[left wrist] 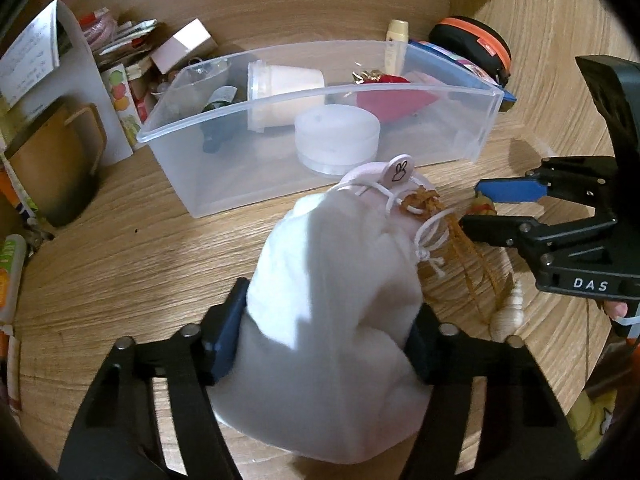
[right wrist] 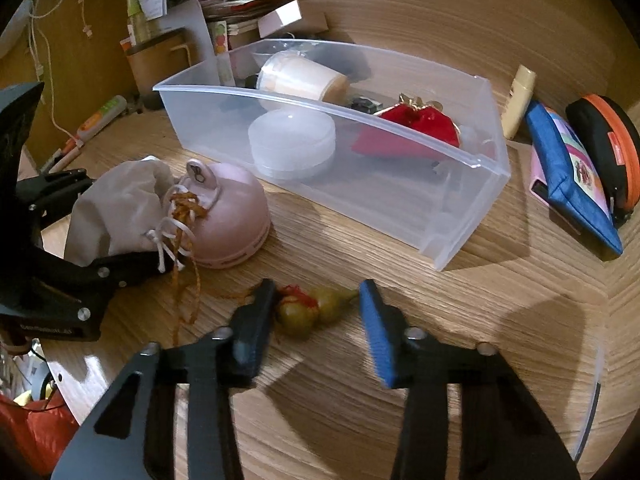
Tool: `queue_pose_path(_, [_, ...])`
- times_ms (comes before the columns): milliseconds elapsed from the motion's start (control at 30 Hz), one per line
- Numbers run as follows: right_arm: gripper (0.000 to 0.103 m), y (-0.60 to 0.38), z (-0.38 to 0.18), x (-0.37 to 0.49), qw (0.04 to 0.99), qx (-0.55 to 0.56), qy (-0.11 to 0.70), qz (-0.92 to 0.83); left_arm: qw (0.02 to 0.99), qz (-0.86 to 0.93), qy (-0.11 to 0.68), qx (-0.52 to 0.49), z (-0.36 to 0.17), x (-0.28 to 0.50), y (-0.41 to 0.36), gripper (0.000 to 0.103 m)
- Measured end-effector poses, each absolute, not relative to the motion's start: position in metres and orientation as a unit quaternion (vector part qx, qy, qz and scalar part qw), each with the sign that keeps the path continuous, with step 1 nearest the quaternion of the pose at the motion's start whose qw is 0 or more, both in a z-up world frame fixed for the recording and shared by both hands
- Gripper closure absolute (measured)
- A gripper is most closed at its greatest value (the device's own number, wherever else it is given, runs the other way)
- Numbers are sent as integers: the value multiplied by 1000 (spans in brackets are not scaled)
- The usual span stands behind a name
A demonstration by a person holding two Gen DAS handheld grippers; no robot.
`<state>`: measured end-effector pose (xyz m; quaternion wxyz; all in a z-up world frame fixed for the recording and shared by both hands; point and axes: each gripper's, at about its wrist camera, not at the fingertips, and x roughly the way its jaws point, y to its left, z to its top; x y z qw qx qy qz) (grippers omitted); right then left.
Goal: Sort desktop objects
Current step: 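Grasp the white cloth bag with the left tool while the right tool grasps the small gourd, then carry the white cloth bag and gourd over the clear bin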
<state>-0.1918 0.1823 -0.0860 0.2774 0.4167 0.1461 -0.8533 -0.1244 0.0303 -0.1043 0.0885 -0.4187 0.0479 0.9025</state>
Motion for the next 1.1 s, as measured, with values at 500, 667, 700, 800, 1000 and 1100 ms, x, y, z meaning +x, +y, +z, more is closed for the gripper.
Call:
queue_pose_path(500, [65, 206, -49, -157, 253, 364, 117, -889, 80, 919, 16, -385, -94, -103, 15, 54])
queue_pose_path(667, [65, 215, -34, -153, 246, 350, 104, -898, 70, 923, 2, -379, -91, -93, 4, 54])
queue_pose_path(700, [65, 216, -33, -152, 246, 349, 102, -899, 68, 925, 0, -374, -87, -91, 2, 54])
queue_pose_path(800, [65, 216, -31, -152, 248, 349, 94, -899, 66, 931, -2, -359, -76, -87, -2, 54])
queue_pose_path(1000, [65, 218, -27, -153, 250, 344, 81, -901, 73, 937, -6, -340, -56, -84, -6, 54])
queue_pose_path(1100, [65, 220, -22, -154, 249, 340, 73, -904, 76, 941, -4, -330, -48, -85, -6, 54])
